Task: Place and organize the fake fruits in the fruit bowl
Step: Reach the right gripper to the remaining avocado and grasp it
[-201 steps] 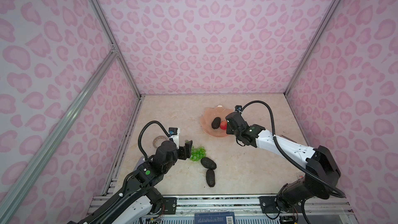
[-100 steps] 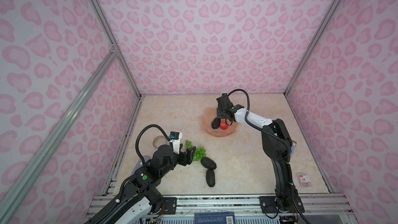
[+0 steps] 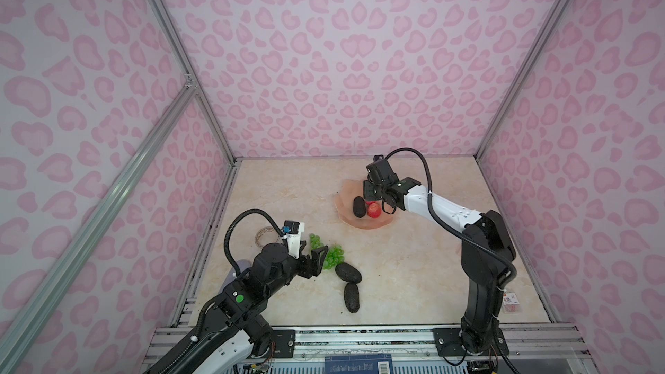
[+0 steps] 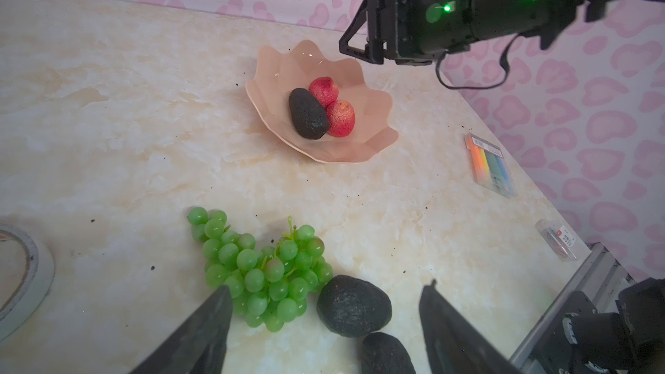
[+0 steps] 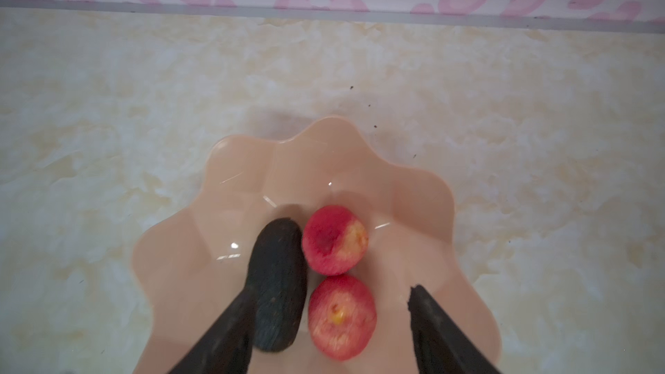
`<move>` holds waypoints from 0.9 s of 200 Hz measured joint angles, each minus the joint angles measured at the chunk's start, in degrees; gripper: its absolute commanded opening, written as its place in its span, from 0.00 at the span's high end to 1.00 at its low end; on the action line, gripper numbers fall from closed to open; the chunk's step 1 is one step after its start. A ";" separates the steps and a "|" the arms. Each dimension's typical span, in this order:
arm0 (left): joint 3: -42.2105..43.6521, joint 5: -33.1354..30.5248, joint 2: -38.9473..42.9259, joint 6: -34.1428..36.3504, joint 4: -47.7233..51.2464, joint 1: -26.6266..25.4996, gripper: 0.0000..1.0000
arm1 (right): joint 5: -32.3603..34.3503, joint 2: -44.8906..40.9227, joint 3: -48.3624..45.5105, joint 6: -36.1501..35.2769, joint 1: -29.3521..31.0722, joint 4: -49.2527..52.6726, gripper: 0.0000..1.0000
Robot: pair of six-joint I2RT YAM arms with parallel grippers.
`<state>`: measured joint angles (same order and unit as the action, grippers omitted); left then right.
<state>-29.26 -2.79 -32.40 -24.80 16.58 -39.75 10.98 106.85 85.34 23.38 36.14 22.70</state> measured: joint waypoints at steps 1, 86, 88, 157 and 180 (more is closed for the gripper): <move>0.00 0.00 0.04 0.00 0.00 0.00 0.18 | -0.13 -0.57 -1.05 0.04 0.31 -0.07 0.32; 0.09 0.00 -0.70 0.00 0.04 0.00 0.18 | -5.07 -9.66 -24.09 9.75 25.29 -3.48 0.25; 0.09 0.02 -0.70 0.00 0.04 0.00 0.18 | -5.18 -9.33 -24.06 10.05 25.53 -3.63 0.25; 0.07 0.37 1.53 -0.17 0.44 0.00 0.17 | -4.92 -2.97 -22.75 13.51 28.24 -5.38 0.44; 0.07 0.13 1.90 -0.20 0.50 0.00 0.17 | -3.43 -2.99 -22.82 13.51 28.22 -6.32 0.59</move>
<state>-29.19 -2.66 -30.50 -24.99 17.08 -39.75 7.55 103.85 62.52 36.88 64.36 16.38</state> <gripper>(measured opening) 0.827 0.471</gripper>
